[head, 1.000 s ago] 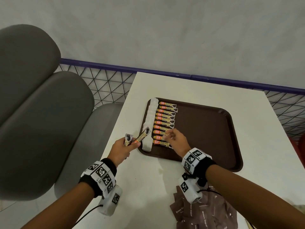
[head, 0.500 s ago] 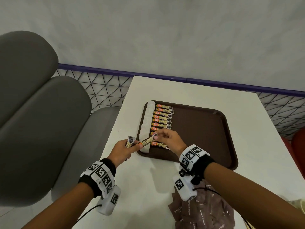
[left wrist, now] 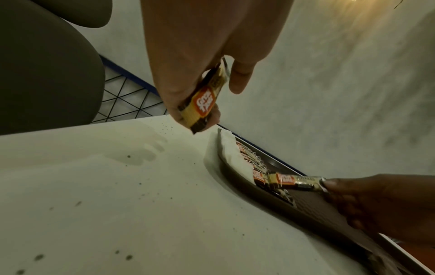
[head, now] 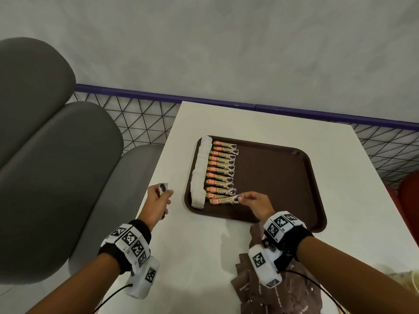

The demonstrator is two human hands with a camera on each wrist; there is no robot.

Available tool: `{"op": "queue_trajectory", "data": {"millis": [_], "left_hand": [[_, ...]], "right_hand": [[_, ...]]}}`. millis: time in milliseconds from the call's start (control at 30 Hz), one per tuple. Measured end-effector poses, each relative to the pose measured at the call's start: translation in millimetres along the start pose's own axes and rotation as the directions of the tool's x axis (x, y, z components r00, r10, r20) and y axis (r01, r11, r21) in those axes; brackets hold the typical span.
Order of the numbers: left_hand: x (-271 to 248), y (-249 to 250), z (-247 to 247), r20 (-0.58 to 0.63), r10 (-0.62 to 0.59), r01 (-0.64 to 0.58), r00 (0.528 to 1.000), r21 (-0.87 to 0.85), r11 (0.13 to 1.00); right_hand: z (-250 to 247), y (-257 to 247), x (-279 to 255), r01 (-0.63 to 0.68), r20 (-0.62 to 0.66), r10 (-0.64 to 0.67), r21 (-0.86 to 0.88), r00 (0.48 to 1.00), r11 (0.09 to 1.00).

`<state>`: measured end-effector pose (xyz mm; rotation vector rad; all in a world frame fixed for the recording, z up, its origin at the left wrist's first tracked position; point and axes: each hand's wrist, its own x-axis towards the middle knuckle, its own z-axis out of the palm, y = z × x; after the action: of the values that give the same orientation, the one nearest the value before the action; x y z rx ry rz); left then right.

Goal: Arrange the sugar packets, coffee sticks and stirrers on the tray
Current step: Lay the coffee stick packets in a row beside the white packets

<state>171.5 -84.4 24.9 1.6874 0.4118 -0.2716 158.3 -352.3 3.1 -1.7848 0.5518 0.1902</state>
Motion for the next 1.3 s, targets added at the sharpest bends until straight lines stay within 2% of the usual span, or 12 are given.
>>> {"op": "queue_trajectory", "data": {"millis": [267, 567, 867, 1100, 1300], "left_hand": [[3.3, -5.7, -3.9, -0.006, -0.002, 0.002, 1.000, -0.008, 1.000], [-0.3, -9.0, -4.7, 0.110, 0.020, -0.029, 0.994, 0.084, 0.996], [-4.4, -6.8, -3.3, 0.202, 0.041, -0.059, 0.979, 0.087, 0.994], [-3.8, -7.1, -0.6, 0.216, 0.061, -0.069, 0.975, 0.029, 0.997], [-2.0, -6.8, 3.8, 0.219, 0.053, -0.069, 0.974, 0.067, 0.995]], "right_hand": [[12.0, 12.0, -0.2, -0.051, -0.046, 0.042, -0.232, 0.998, 0.971], [23.2, 1.6, -8.6, -0.074, -0.057, 0.054, -0.439, 0.997, 0.895], [24.3, -0.8, -4.6, -0.107, -0.084, 0.074, -0.509, 0.994, 0.854], [18.7, 1.8, -1.5, -0.143, -0.136, 0.081, -0.544, 0.987, 0.827], [26.9, 1.0, -3.0, -0.101, -0.128, 0.029, -0.607, 0.991, 0.788]]}}
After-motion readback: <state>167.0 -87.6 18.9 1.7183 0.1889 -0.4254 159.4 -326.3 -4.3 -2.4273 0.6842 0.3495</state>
